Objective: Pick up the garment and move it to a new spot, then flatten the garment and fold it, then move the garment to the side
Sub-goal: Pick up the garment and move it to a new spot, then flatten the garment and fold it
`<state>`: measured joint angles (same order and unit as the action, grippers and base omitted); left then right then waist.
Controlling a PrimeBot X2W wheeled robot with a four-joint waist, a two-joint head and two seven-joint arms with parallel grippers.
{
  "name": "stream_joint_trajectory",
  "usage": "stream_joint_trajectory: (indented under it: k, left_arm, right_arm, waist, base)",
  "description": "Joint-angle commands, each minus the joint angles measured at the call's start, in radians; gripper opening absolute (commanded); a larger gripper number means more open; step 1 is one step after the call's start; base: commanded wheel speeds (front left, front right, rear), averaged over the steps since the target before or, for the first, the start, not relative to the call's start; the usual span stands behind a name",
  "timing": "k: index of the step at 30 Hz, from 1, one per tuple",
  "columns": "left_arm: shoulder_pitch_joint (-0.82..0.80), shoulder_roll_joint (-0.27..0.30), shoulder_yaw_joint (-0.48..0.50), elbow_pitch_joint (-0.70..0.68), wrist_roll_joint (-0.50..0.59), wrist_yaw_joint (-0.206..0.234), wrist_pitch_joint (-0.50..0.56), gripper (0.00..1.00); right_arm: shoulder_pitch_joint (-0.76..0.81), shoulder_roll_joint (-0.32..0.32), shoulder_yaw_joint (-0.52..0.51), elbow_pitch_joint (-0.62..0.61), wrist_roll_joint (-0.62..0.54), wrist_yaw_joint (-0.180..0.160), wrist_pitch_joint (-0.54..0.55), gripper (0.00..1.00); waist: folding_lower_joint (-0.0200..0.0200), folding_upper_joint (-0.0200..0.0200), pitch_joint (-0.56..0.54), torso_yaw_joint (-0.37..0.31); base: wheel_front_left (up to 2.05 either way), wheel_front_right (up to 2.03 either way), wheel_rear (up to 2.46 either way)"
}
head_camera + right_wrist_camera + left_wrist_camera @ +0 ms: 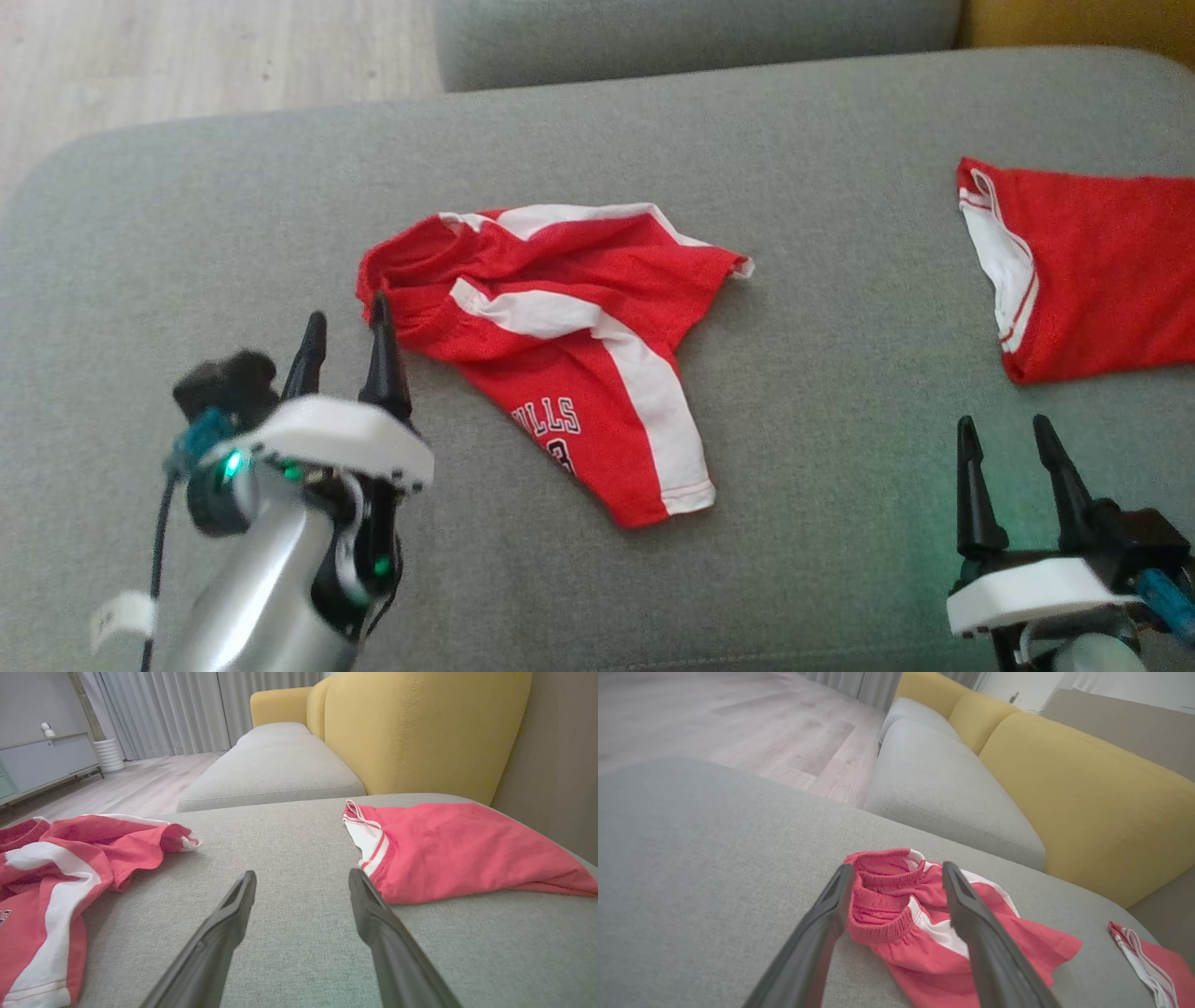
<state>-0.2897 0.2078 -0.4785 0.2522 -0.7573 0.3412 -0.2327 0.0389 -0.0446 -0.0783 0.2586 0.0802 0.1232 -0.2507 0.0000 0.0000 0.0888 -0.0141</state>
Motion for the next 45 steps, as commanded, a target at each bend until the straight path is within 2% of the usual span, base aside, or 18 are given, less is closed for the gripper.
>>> stream_joint_trajectory:
  k: [1, 5, 12, 15, 18, 27, 36, 45]
  left_arm:
    - [-0.021, 0.034, 0.030, -0.050, 0.025, 0.007, -0.014, 1.00]
    - [0.081, 0.066, 0.020, -0.112, 0.119, 0.018, -0.027, 1.00]
    - [0.262, 0.057, 0.098, -0.217, 0.318, 0.009, -0.029, 1.00]
    - [0.325, 0.043, 0.138, -0.235, 0.389, -0.015, -0.029, 1.00]
    - [0.367, 0.027, 0.168, -0.250, 0.448, -0.058, -0.029, 1.00]
    - [0.407, -0.039, 0.268, -0.235, 0.544, -0.171, -0.029, 1.00]
    - [0.404, -0.083, 0.317, -0.210, 0.598, -0.233, -0.029, 1.00]
    - [0.408, -0.110, 0.358, -0.196, 0.632, -0.272, -0.029, 1.00]
  right_arm:
    - [-0.016, -0.006, 0.019, -0.039, -0.010, 0.008, -0.011, 1.00]
    - [0.009, -0.006, 0.011, -0.056, -0.023, 0.008, -0.011, 1.00]
    - [0.049, -0.006, 0.000, -0.081, -0.045, 0.008, -0.011, 1.00]
    - [0.065, -0.006, 0.002, -0.090, -0.044, 0.008, -0.011, 1.00]
    - [0.081, -0.006, 0.004, -0.097, -0.038, 0.008, -0.011, 1.00]
    - [0.112, -0.006, 0.013, -0.094, -0.015, 0.008, -0.011, 1.00]
    - [0.118, -0.006, 0.035, -0.080, -0.001, 0.008, -0.011, 1.00]
    - [0.115, -0.006, 0.036, -0.072, 0.001, 0.008, -0.011, 1.00]
  waist:
    - [0.0000, 0.0000, -0.017, 0.014]
    - [0.0000, 0.0000, -0.041, 0.035]
    - [0.0000, 0.0000, -0.078, 0.076]
    - [0.0000, 0.0000, -0.088, 0.090]
    - [0.0000, 0.0000, -0.097, 0.102]
    - [0.0000, 0.0000, -0.110, 0.097]
    - [0.0000, 0.0000, -0.115, 0.079]
    - [0.0000, 0.0000, -0.116, 0.070]
  base:
    - [0.00, 0.00, 0.00]
    - [0.00, 0.00, 0.00]
    - [0.00, 0.00, 0.00]
    - [0.00, 0.00, 0.00]
    - [0.00, 0.00, 0.00]
    - [0.00, 0.00, 0.00]
    - [0.00, 0.00, 0.00]
    - [0.00, 0.00, 0.00]
